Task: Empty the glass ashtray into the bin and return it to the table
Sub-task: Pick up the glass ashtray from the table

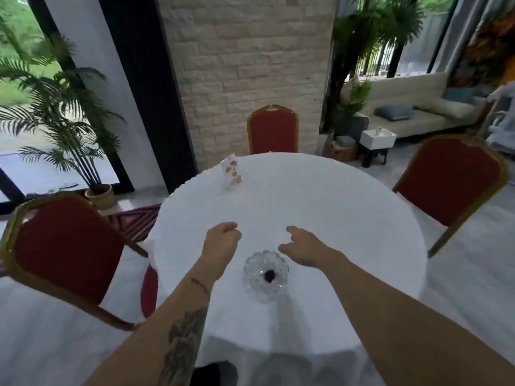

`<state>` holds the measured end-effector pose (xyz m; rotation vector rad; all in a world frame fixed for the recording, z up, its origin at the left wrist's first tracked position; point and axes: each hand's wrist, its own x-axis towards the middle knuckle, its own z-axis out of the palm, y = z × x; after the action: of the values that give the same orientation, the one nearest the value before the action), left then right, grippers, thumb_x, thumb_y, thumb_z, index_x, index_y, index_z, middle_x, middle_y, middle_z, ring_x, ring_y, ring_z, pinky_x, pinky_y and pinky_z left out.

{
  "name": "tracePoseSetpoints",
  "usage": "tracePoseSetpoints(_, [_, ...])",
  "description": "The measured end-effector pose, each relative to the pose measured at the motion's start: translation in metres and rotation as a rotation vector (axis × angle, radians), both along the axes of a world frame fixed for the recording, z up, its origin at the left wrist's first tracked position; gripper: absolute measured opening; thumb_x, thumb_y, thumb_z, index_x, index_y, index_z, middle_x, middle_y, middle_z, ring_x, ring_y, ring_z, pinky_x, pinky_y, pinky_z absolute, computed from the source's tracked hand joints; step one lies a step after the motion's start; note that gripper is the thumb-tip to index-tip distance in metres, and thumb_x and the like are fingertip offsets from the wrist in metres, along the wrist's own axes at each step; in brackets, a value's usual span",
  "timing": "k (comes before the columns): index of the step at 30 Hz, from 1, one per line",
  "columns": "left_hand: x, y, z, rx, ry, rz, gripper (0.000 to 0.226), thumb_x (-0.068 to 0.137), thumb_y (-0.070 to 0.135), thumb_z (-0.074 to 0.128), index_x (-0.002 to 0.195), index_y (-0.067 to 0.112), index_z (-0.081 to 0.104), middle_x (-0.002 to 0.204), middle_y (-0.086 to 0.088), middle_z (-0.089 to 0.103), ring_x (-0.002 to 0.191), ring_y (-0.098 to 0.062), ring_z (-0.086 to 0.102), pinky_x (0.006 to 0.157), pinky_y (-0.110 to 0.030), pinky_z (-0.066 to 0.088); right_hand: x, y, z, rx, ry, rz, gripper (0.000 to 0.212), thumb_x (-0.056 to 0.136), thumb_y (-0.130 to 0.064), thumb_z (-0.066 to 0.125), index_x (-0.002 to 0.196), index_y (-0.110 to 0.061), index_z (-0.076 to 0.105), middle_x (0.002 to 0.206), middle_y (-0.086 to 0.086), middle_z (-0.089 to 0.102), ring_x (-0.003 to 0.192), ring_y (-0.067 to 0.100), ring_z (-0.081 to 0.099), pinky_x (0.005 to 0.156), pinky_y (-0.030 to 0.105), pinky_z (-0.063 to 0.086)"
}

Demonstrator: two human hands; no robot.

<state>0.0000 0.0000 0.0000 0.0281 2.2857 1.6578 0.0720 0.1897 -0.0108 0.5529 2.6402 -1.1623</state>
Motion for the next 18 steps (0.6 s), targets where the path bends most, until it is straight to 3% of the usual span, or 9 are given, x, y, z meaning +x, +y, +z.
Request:
tracePoseSetpoints(4, [0.002,0.015,-0.048,-0.026,-0.155,0.029,0.049,0.094,0.006,0.058,0.142,0.009,0.051,0.133,-0.009,0.056,0.108,-0.021,0.052,0.092,-0.032,0.041,-0.011,0.010,-0.043,-0.034,-0.112,-0.028,0.073,0.095,-0.027,0.054,0.158,-0.010,0.020,0.161,0.015,0.030,0.145,0.029,0.033,0.112,0.036,0.034])
tracePoseSetpoints(9, [0.001,0.036,-0.091,-0.043,-0.268,0.056,0.058,0.094,0.004,0.056,0.150,0.010,0.041,0.154,-0.010,0.042,0.136,-0.025,0.044,0.099,-0.029,0.035,-0.025,0.020,-0.083,-0.098,-0.200,-0.049,0.071,0.094,-0.025,0.053,0.157,-0.011,0.022,0.157,0.014,0.036,0.137,0.030,0.042,0.094,0.029,0.037])
tracePoseSetpoints(12, [-0.001,0.046,-0.106,-0.068,-0.269,0.061,0.060,0.090,0.005,0.056,0.148,0.014,0.043,0.153,-0.006,0.044,0.136,-0.025,0.046,0.100,-0.029,0.039,-0.031,0.024,-0.099,-0.180,-0.228,-0.084,0.072,0.091,-0.026,0.054,0.156,-0.017,0.024,0.143,0.015,0.050,0.115,0.027,0.057,0.089,0.034,0.047])
tracePoseSetpoints(15, [-0.005,0.049,-0.115,-0.148,-0.231,0.087,0.059,0.089,0.009,0.054,0.146,0.019,0.046,0.153,-0.005,0.044,0.135,-0.027,0.046,0.111,-0.038,0.041,-0.037,0.026,-0.110,-0.285,-0.238,-0.139,0.068,0.090,-0.022,0.054,0.153,-0.023,0.029,0.121,0.013,0.060,0.081,0.023,0.063,0.067,0.033,0.055])
tracePoseSetpoints(18, [-0.006,0.050,-0.120,-0.195,-0.232,0.069,0.061,0.087,0.010,0.056,0.147,0.017,0.045,0.148,-0.007,0.050,0.130,-0.028,0.052,0.111,-0.042,0.044,-0.042,0.025,-0.117,-0.328,-0.236,-0.171,0.059,0.090,-0.018,0.052,0.147,-0.026,0.039,0.110,0.013,0.062,0.081,0.029,0.070,0.069,0.040,0.062])
